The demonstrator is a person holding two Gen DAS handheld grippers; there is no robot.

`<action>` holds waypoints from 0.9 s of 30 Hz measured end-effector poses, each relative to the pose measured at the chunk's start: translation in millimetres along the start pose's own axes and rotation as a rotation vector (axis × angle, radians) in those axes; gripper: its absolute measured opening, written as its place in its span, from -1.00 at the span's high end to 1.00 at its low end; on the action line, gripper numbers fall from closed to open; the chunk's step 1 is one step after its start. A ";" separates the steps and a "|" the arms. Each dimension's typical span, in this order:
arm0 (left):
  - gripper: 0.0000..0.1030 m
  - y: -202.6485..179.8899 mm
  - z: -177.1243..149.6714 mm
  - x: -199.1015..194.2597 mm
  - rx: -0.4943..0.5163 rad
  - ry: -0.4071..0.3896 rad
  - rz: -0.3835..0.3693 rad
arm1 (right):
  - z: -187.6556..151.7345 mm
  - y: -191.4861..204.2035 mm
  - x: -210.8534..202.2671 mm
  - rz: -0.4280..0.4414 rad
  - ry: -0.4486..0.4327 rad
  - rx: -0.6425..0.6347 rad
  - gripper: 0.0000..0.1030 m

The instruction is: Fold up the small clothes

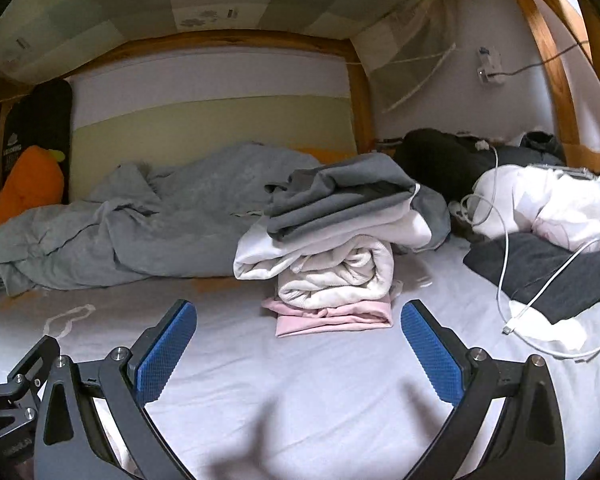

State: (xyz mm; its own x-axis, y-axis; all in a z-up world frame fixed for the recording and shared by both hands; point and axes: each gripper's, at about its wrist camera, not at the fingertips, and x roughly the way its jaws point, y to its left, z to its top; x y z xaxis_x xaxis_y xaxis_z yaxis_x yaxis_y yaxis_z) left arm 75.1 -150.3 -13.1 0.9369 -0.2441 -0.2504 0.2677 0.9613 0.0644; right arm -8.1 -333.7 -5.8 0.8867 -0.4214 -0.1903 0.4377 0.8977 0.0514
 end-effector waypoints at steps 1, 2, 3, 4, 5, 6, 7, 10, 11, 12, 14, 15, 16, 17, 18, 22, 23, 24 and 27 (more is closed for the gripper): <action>-0.98 3.2 0.1 0.4 -0.015 0.003 -0.005 | 0.3 1.4 -1.0 -0.003 -0.003 -0.008 -0.99; -0.98 6.5 -0.1 0.7 -0.032 0.008 -0.004 | 0.3 3.2 -1.3 -0.005 -0.005 -0.017 -0.99; -0.98 9.1 -0.2 1.2 -0.046 0.010 0.002 | 0.4 4.9 -1.5 -0.006 -0.007 -0.026 -0.99; -0.98 11.7 -0.5 1.1 -0.059 0.012 0.002 | 0.5 5.9 -1.9 -0.006 -0.007 -0.031 -0.99; -0.98 13.3 -0.8 0.9 -0.069 0.011 0.001 | 0.5 6.3 -2.6 -0.007 -0.008 -0.033 -0.99; -0.98 14.8 -1.0 0.3 -0.076 0.008 0.003 | 0.5 5.8 -2.9 -0.008 -0.009 -0.034 -0.99; -0.98 15.7 -1.1 -0.2 -0.080 0.005 0.007 | 0.7 5.3 -2.0 -0.006 -0.008 -0.031 -0.99; -0.98 15.8 -1.3 -2.8 -0.078 -0.005 0.011 | 0.7 3.8 -1.9 -0.005 -0.004 -0.019 -0.99; -0.98 15.4 -1.3 -3.1 -0.074 -0.006 0.012 | 0.5 3.6 -1.8 -0.005 -0.001 -0.014 -0.99; -0.98 14.6 -1.2 -3.4 -0.071 -0.008 0.016 | 0.7 3.1 -3.0 -0.007 0.000 -0.011 -0.99; -0.98 13.6 -1.1 -4.0 -0.067 -0.009 0.020 | 0.7 3.3 -3.7 -0.009 -0.001 -0.011 -0.99; -0.98 13.6 -1.3 -3.8 -0.068 -0.007 0.019 | 0.7 3.5 -4.1 -0.011 -0.001 -0.013 -0.99; -0.98 13.7 -1.2 -3.7 -0.070 -0.005 0.019 | 0.5 4.2 -4.1 -0.013 -0.001 -0.016 -0.99; -0.98 14.3 -1.3 -3.9 -0.072 -0.002 0.016 | 0.6 3.2 -4.8 -0.015 -0.001 -0.015 -0.99; -0.98 14.7 -1.2 -3.8 -0.075 0.000 0.014 | 0.5 2.9 -4.3 -0.014 -0.002 -0.017 -0.99; -0.98 18.1 -1.1 -5.1 -0.084 -0.002 0.011 | 0.4 1.7 -2.1 -0.011 0.000 -0.017 -0.99; -0.98 18.4 -1.1 -5.0 -0.085 0.000 0.011 | 0.3 1.2 -1.7 -0.010 0.000 -0.016 -0.99; -0.98 18.8 -1.1 -4.9 -0.084 0.000 0.010 | 0.4 1.2 -1.3 -0.010 0.001 -0.017 -0.99; -0.98 19.6 -0.9 -4.8 -0.086 0.001 0.008 | 0.2 1.3 -1.9 -0.011 0.001 -0.018 -0.99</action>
State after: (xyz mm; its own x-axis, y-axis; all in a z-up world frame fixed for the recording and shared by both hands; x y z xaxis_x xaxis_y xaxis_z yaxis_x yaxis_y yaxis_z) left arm 75.7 -130.2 -11.4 0.9388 -0.2361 -0.2510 0.2397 0.9707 -0.0165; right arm -9.1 -331.7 -5.1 0.8816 -0.4315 -0.1914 0.4449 0.8950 0.0314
